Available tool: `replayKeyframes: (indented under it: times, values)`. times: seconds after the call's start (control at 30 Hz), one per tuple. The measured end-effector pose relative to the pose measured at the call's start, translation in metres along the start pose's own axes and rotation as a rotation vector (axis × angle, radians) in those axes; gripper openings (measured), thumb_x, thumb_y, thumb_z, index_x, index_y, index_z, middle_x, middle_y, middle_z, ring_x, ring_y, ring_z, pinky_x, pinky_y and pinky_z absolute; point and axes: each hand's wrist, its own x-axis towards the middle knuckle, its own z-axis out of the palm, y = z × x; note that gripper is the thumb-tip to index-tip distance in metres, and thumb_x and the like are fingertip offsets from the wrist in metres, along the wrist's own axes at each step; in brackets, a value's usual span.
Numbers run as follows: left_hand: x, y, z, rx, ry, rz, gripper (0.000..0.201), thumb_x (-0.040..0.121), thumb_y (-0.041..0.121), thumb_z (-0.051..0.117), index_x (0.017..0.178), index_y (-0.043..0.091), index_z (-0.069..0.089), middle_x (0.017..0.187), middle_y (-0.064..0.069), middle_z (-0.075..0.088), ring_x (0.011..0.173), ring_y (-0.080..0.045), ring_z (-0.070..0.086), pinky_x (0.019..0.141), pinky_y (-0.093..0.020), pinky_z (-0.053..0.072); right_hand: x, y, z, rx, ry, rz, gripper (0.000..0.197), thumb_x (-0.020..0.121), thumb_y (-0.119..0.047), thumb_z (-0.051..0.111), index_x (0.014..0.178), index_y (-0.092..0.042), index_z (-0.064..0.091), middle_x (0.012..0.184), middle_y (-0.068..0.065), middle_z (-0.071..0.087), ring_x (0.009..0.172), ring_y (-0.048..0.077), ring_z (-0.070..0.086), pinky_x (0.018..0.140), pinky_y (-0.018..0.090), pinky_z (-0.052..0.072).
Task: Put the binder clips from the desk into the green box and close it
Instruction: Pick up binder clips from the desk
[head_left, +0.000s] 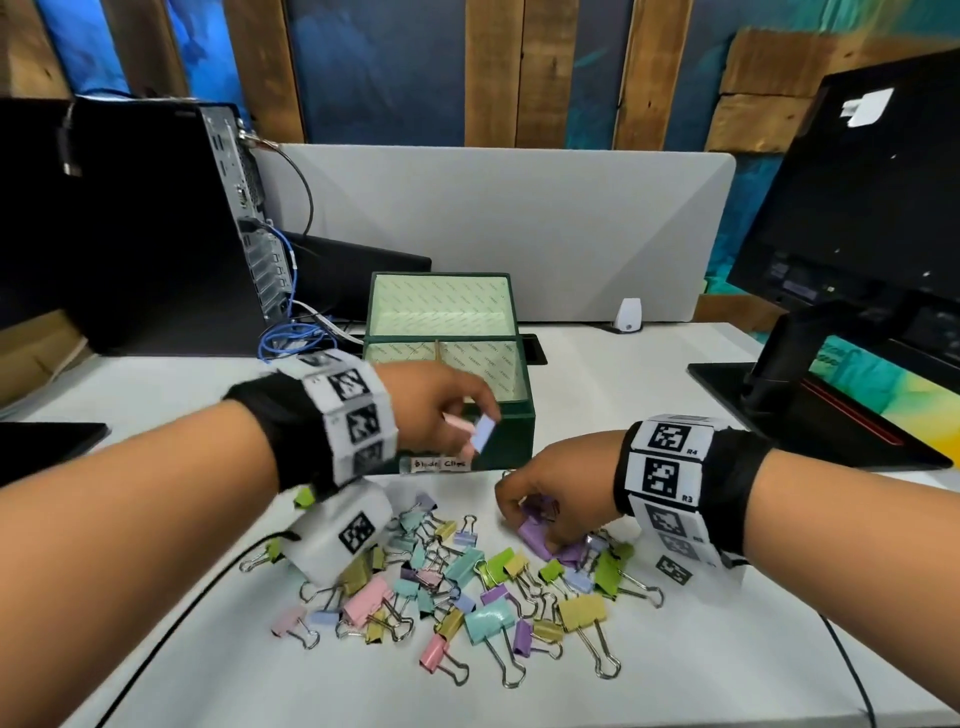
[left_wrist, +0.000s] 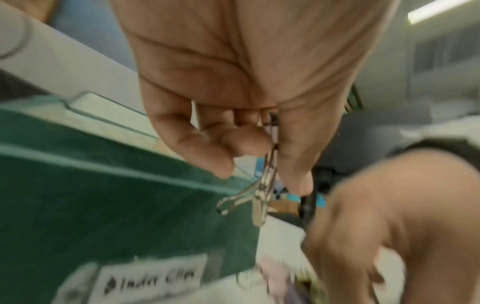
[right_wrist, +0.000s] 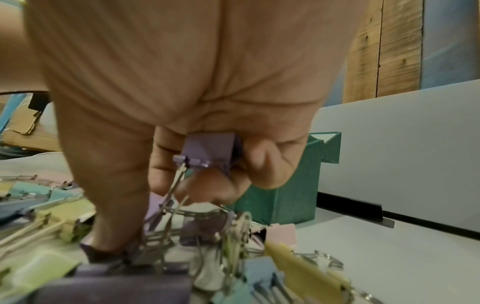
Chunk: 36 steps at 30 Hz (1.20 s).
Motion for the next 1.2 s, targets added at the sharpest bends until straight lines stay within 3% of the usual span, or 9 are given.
replayKeyframes:
  times: [0.07,0.2,0.4,0.5,0.73,0.87,0.97,1.07,1.2]
  values:
    - [-0.008,-0.019,-0.016,-0.161,0.107,-0.075,0.035,0.081,0.028,0.067,0.112,0.039,0.055,0.088,0.007,0.060,0.070,-0.011,0.062,0.072,-0.028,0.057,0.002,0.002,0.000,0.038,0.010,0.013,0.018,0.083,-0.019,0.065,0.097,-0.023,0.055,0.089,-0.003,0.055,0.078,0.016,0.049,0.059,0.022,0.038]
    - [-0.013,-0.058,-0.035,-0.407,0.281,-0.192,0.035,0.084,0.020,0.066,0.117,0.028,0.056,0.076,0.000,0.051,0.060,-0.014,0.057,0.052,-0.016,0.055,0.005,0.003,-0.007,0.128,0.019,0.019,0.020,0.083,-0.016,0.062,0.073,-0.028,0.050,0.090,0.003,0.065,0.080,0.020,0.056,0.069,0.031,0.047]
    - [-0.005,-0.086,-0.025,-0.634,0.319,-0.344,0.040,0.088,0.015,0.061,0.127,0.014,0.054,0.067,-0.001,0.049,0.056,-0.012,0.049,0.041,-0.012,0.050,0.002,0.005,-0.022,0.268,0.094,0.073,0.019,0.083,-0.018,0.066,0.071,-0.026,0.053,0.075,-0.015,0.058,0.069,-0.004,0.049,0.064,0.017,0.037]
    - [0.000,-0.087,-0.018,-0.636,0.360,-0.325,0.049,0.087,0.016,0.063,0.134,0.016,0.047,0.064,-0.002,0.048,0.054,-0.013,0.049,0.039,-0.011,0.049,-0.004,0.007,-0.039,0.385,0.211,0.114,0.020,0.083,-0.020,0.067,0.070,-0.028,0.054,0.072,-0.017,0.059,0.059,-0.002,0.050,0.058,0.014,0.040]
    - [-0.003,-0.091,-0.009,-0.701,0.433,-0.238,0.035,0.085,-0.001,0.061,0.118,0.011,0.059,0.078,-0.006,0.054,0.064,-0.017,0.059,0.055,-0.015,0.057,0.006,0.009,-0.078,0.724,0.522,0.238,0.020,0.083,-0.014,0.069,0.070,-0.019,0.055,0.050,-0.010,0.060,0.035,-0.003,0.051,0.046,0.014,0.045]
    - [-0.018,-0.093,-0.010,-0.687,0.304,-0.190,0.058,0.081,0.004,0.066,0.132,0.026,0.048,0.109,-0.004,0.061,0.108,-0.023,0.061,0.098,-0.039,0.050,0.042,-0.005,-0.096,0.872,0.650,0.248,0.023,0.083,-0.010,0.070,0.069,-0.016,0.053,0.054,-0.002,0.059,0.034,0.000,0.053,0.038,0.015,0.046]
    - [-0.032,-0.094,-0.013,-0.714,0.307,-0.165,0.069,0.084,0.009,0.064,0.142,0.029,0.033,0.131,-0.006,0.051,0.119,-0.021,0.055,0.106,-0.041,0.042,0.072,-0.016,-0.103,0.928,0.642,0.250,0.021,0.085,-0.001,0.063,0.070,-0.013,0.054,0.063,0.004,0.061,0.044,0.007,0.058,0.050,0.020,0.054]
    - [-0.043,-0.105,-0.014,-0.613,0.392,-0.204,0.059,0.086,0.014,0.063,0.137,0.033,0.040,0.130,-0.002,0.052,0.115,-0.018,0.058,0.102,-0.038,0.045,0.092,-0.021,-0.097,0.921,0.555,0.274,0.018,0.084,0.005,0.060,0.080,-0.013,0.060,0.071,0.003,0.060,0.047,0.006,0.061,0.055,0.018,0.055]
    - [-0.059,-0.112,-0.012,-0.601,0.338,-0.171,0.033,0.085,0.008,0.063,0.107,0.033,0.059,0.100,0.005,0.065,0.083,-0.010,0.062,0.078,-0.021,0.050,0.097,-0.015,-0.087,0.693,0.507,0.281,0.029,0.080,-0.006,0.067,0.102,-0.024,0.065,0.112,0.005,0.066,0.101,0.022,0.064,0.094,0.037,0.052]
